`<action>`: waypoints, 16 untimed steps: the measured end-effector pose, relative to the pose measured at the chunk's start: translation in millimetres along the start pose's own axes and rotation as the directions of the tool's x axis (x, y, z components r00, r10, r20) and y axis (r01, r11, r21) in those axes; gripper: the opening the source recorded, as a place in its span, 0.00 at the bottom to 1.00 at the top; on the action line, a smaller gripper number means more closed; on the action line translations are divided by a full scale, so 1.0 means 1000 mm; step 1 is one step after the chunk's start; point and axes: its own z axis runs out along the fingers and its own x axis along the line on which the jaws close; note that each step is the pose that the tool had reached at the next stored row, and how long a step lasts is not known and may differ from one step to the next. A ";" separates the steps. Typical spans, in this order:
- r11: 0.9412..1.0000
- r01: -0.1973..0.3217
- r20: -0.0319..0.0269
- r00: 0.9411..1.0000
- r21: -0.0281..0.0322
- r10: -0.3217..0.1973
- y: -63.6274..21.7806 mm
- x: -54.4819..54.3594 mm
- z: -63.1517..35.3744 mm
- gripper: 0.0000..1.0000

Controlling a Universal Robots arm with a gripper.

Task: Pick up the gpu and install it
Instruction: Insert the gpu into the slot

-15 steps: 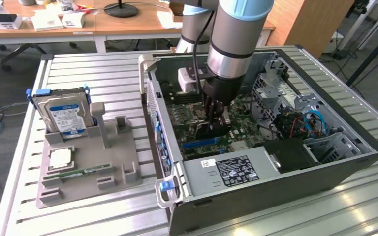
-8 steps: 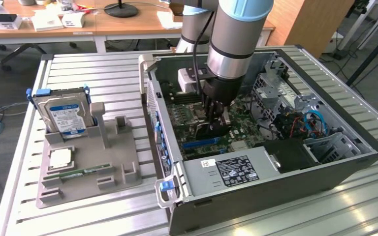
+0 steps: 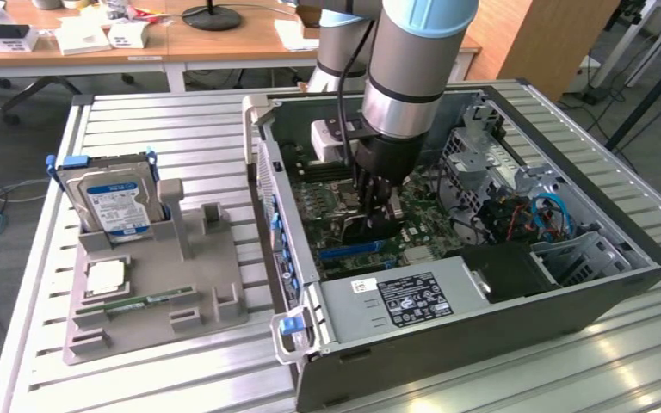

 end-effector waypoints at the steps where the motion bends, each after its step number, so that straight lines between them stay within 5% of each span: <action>1: 1.000 0.000 0.000 1.000 0.000 0.000 0.0000 0.000 0.0000 0.26; 16: 1.000 0.000 0.000 1.000 0.000 0.000 0.0001 0.000 0.0026 0.26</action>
